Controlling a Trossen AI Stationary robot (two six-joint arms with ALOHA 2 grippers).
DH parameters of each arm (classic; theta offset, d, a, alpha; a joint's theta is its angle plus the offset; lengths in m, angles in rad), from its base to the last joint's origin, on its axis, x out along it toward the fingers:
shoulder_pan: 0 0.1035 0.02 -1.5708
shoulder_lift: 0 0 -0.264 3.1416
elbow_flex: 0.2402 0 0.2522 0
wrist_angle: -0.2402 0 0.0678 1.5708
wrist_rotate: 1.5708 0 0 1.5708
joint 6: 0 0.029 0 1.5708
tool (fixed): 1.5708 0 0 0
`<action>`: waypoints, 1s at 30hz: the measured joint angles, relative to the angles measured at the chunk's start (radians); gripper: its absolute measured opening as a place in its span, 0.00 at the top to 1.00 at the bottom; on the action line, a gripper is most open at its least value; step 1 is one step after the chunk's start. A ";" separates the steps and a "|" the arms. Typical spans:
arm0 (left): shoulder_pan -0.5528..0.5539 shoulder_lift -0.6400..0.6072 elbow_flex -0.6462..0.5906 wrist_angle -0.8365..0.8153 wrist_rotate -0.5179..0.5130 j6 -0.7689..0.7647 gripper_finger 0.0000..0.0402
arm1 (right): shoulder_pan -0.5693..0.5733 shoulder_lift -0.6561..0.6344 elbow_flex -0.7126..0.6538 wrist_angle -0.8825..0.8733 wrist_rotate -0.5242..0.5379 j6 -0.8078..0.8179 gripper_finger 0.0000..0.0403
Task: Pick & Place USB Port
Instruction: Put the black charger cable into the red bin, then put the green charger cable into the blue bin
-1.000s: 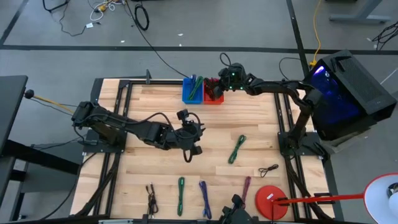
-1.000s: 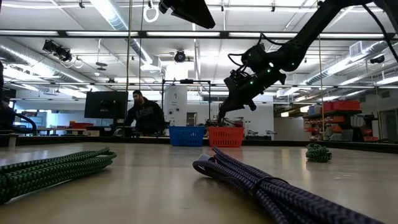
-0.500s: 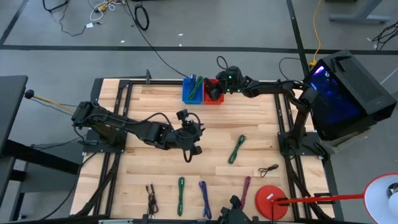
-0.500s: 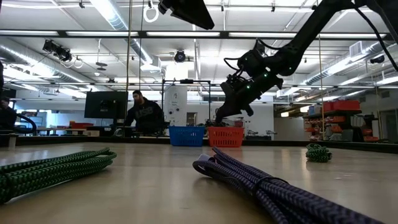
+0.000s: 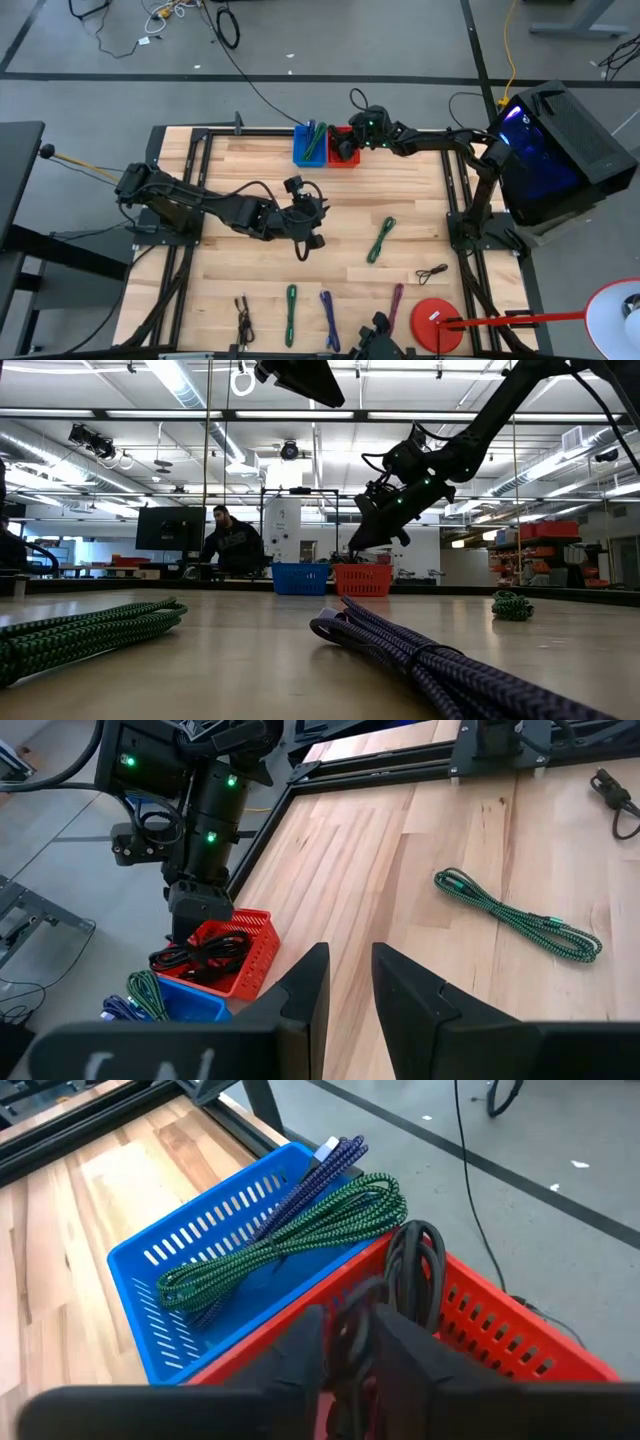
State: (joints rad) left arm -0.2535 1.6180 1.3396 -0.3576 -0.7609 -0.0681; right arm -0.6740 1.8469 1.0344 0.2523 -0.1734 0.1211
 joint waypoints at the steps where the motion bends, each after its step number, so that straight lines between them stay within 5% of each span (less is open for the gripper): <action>1: 0.000 0.000 0.000 0.000 0.000 0.000 0.79 | 0.000 0.000 0.000 0.000 0.000 -0.002 0.75; 9: 0.000 0.000 0.000 0.000 0.000 -0.006 0.79 | -0.006 0.000 -0.001 0.007 0.080 -0.004 0.59; 18: 0.000 0.000 0.000 -0.015 0.032 -0.027 0.79 | -0.032 0.000 -0.001 0.070 0.142 0.052 0.58; 30: 0.000 0.000 0.000 -0.049 0.051 -0.045 0.79 | -0.042 -0.012 -0.001 0.031 -0.042 0.031 0.58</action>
State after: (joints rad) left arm -0.2535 1.6180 1.3396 -0.4061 -0.7094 -0.1132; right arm -0.7160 1.8348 1.0330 0.2831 -0.2156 0.1520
